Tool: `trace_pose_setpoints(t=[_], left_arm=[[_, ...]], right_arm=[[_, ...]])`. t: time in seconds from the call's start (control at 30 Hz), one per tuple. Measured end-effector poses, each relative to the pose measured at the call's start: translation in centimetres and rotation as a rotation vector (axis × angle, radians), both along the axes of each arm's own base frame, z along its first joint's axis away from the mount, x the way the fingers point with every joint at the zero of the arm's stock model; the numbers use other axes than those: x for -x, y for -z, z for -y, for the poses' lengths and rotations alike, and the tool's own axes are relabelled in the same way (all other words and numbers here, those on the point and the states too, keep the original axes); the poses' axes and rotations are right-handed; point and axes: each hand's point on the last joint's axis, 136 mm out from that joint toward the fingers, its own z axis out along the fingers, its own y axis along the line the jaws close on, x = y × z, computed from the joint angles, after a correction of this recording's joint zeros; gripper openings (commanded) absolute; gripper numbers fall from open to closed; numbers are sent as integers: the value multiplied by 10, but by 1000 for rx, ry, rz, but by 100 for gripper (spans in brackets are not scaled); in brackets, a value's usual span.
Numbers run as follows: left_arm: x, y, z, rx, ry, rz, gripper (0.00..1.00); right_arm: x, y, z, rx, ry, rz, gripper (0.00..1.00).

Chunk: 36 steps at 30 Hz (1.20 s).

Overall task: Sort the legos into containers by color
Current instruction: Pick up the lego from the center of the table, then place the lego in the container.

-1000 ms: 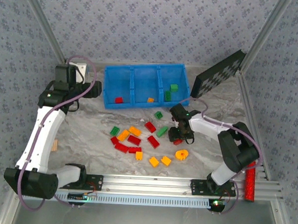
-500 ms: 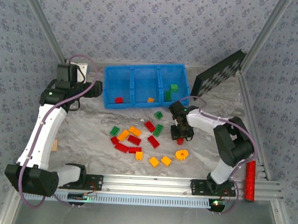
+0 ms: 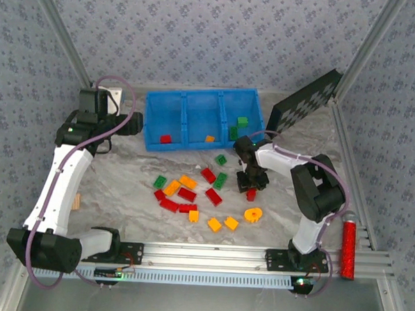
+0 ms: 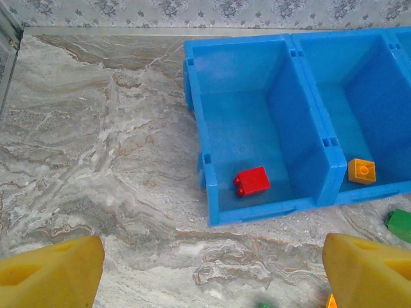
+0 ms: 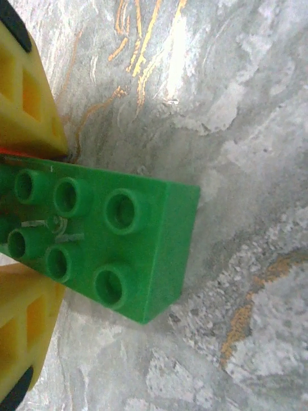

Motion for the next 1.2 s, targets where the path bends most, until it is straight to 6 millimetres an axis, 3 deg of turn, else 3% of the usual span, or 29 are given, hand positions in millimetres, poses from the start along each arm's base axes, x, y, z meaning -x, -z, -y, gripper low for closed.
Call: trace_pose_setpoints(t=[0.4, 0.57, 0.67, 0.93, 1.1, 1.2], left_arm=[[0, 0, 0, 0, 0, 1, 89], [1, -2, 0, 0, 0, 7, 89], [2, -4, 0, 1, 0, 13, 89], [4, -6, -1, 2, -1, 22, 89], [5, -5, -1, 1, -1, 20, 89], [6, -5, -1, 1, -1, 21, 89]], right_arm=[[-9, -3, -3, -5, -20, 12, 36], [-62, -25, -26, -81, -28, 185, 34], [-82, -39, -34, -107, -36, 253, 34], [-116, -81, -42, -130, -43, 365, 33], [-167, -119, -40, -143, -2, 487, 33], [-198, -128, -38, -140, 24, 533, 33]])
